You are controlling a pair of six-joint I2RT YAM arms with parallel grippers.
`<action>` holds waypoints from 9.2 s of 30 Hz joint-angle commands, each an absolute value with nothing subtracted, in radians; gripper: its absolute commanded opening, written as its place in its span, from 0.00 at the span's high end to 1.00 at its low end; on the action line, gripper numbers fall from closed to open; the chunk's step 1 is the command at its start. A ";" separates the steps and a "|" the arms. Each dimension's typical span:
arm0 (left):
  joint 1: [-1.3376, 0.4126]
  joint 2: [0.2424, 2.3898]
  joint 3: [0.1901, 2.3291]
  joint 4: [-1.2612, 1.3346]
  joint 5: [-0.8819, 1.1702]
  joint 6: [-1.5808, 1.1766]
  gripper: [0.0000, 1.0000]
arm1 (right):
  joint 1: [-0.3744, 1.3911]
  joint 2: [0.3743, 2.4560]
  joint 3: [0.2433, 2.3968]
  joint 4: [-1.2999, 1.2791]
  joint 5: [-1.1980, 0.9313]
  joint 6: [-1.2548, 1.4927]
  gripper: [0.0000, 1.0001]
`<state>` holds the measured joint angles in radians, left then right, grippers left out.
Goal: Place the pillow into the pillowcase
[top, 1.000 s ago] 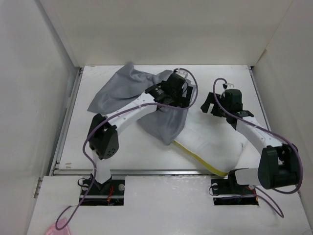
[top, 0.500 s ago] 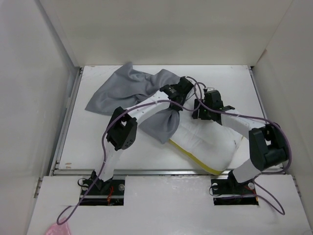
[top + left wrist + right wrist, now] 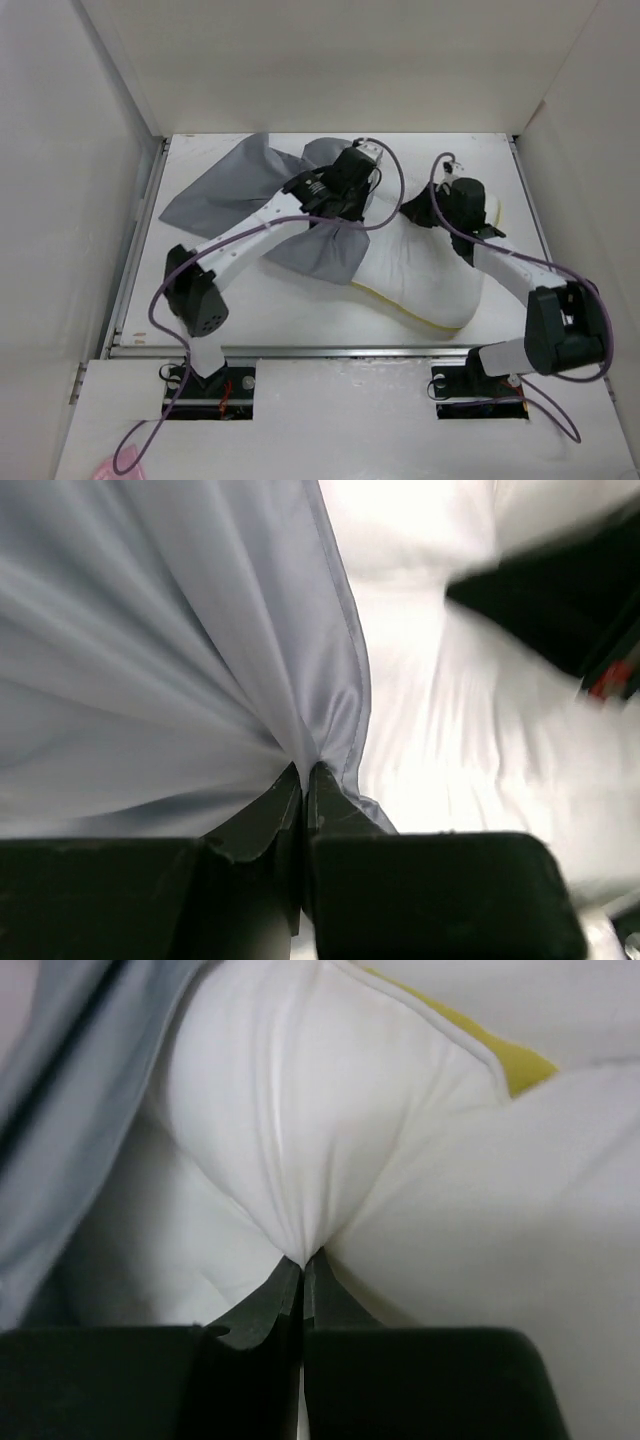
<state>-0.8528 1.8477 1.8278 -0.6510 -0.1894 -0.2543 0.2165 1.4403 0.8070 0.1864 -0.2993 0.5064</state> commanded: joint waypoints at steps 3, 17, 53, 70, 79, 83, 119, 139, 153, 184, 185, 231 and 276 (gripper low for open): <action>-0.888 1.562 1.564 -0.488 -0.060 -0.322 1.00 | 0.158 1.224 0.799 0.554 -0.284 0.722 1.00; -0.928 1.844 1.843 -0.237 0.242 -0.325 1.00 | 0.448 1.224 0.673 0.678 -0.092 0.759 1.00; -0.834 2.048 2.329 -0.680 -0.288 -0.086 0.09 | 0.574 0.934 0.581 0.430 0.219 0.334 1.00; -0.844 2.141 2.315 -0.634 -0.534 0.014 0.37 | 0.623 0.878 0.591 0.402 0.164 0.232 1.00; -0.900 2.143 2.315 -0.592 -0.483 0.095 1.00 | 0.641 0.908 0.600 0.423 0.123 0.176 1.00; -0.965 2.085 2.324 -0.545 -0.393 0.130 1.00 | 0.641 0.945 0.600 0.512 0.104 0.135 1.00; -0.919 1.337 1.413 -0.410 -0.322 -0.400 0.00 | 0.679 0.988 0.731 -0.190 0.016 0.152 0.00; -0.836 1.282 0.684 -0.164 -0.359 -0.792 0.00 | 0.821 1.548 1.009 -0.338 0.448 0.167 0.48; -0.736 1.609 0.966 -0.110 -0.316 -0.600 1.00 | 0.821 1.537 0.997 -0.065 0.186 0.188 1.00; -1.134 1.108 1.147 -0.452 -0.159 -0.620 0.00 | 0.775 1.401 0.885 0.577 0.324 0.462 0.10; -1.111 1.094 1.161 -0.453 -0.178 -0.620 0.00 | 0.753 1.390 0.885 0.525 0.315 0.445 0.08; -0.811 1.212 1.108 -0.731 -0.382 -0.717 0.00 | 0.414 1.114 0.864 -0.244 -0.149 0.328 0.11; -1.012 1.520 1.480 -0.873 -0.650 -0.775 1.00 | 0.657 1.574 1.073 0.087 0.084 0.284 0.35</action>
<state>-1.0019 1.5761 1.4406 -0.8753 -0.5926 -0.8238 0.6624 1.5379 0.9871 0.0254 -0.0151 0.2638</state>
